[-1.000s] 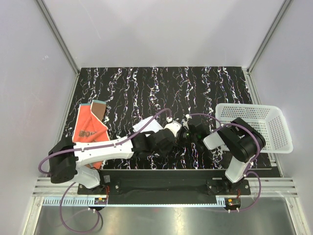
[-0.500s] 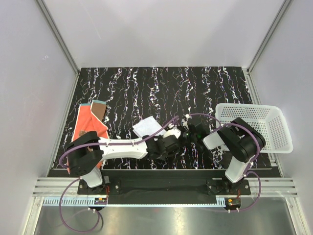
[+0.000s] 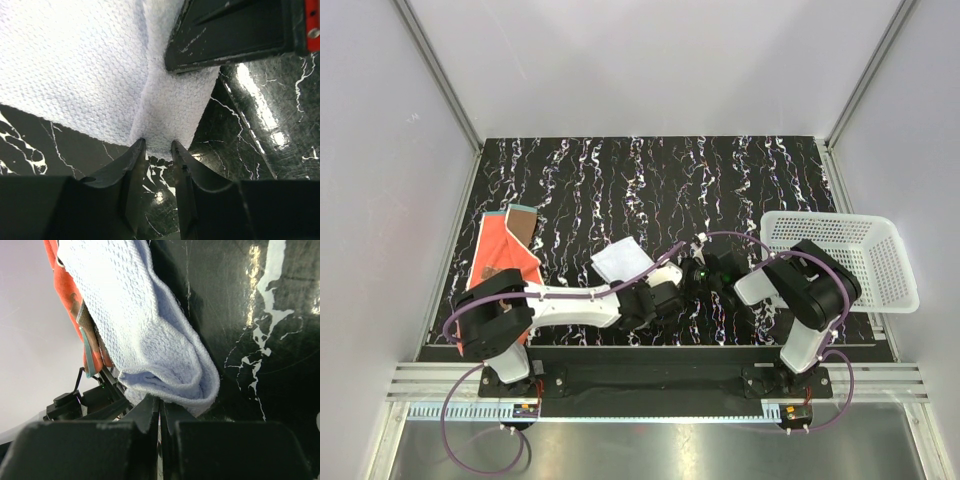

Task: Roll the towels
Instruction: Roll the towel

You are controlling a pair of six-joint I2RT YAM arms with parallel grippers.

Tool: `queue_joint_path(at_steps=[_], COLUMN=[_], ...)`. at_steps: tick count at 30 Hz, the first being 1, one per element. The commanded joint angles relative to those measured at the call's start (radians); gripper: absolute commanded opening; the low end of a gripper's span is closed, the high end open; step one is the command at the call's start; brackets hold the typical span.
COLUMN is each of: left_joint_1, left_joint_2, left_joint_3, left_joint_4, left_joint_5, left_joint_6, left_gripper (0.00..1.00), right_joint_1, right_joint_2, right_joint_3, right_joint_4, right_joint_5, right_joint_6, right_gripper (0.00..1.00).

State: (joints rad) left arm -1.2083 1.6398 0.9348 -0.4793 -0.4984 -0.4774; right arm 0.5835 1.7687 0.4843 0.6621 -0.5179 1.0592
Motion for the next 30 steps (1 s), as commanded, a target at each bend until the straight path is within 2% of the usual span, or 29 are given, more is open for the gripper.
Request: queue_joint_path(at_steps=[1,7,10,11,12,15,17,20,23,28,30], left_joint_1=[0.001,-0.002,-0.005,-0.004,-0.005,-0.011,-0.014,-0.016,-0.014,-0.017,-0.017], left_joint_2=[0.018,0.023,0.037,0.04,0.048,0.061,0.071,0.095,0.123,0.16,0.167], left_joint_3=[-0.043,-0.094,-0.099,-0.091,-0.088,-0.08,-0.08,-0.07,-0.054,-0.037,-0.034], left_joint_4=[0.057,0.134,0.137,0.131,0.125,0.113,0.111,0.102,0.099,0.079,0.071], left_joint_5=[0.033,0.098,0.1,0.098,0.097,0.095,0.09,0.086,0.086,0.09,0.092], left_joint_6=[0.023,0.033,0.039,0.037,0.036,0.033,0.03,0.025,0.029,0.028,0.019], left_gripper=[0.34,0.35,0.46,0.57,0.63,0.74,0.73,0.7,0.6,0.26,0.19], right_joint_1=[0.016,0.016,0.016,0.016,0.016,0.015,0.015,0.016,0.016,0.015,0.015], right_joint_2=[0.054,0.063,0.061,0.058,0.055,0.04,0.026,0.014,0.014,0.015,0.012], right_joint_3=[-0.018,-0.015,-0.012,-0.01,-0.007,-0.001,0.007,0.013,0.017,0.026,0.04], right_joint_4=[-0.142,-0.142,-0.145,-0.148,-0.156,-0.183,-0.2,-0.223,-0.223,-0.237,-0.259], right_joint_5=[0.073,0.068,0.065,0.065,0.065,0.07,0.075,0.078,0.068,0.059,0.059], right_joint_6=[-0.05,-0.047,-0.048,-0.048,-0.05,-0.056,-0.065,-0.07,-0.07,-0.076,-0.082], right_gripper=[0.0,0.0,0.0,0.0,0.0,0.0,0.0,0.0,0.0,0.0,0.0])
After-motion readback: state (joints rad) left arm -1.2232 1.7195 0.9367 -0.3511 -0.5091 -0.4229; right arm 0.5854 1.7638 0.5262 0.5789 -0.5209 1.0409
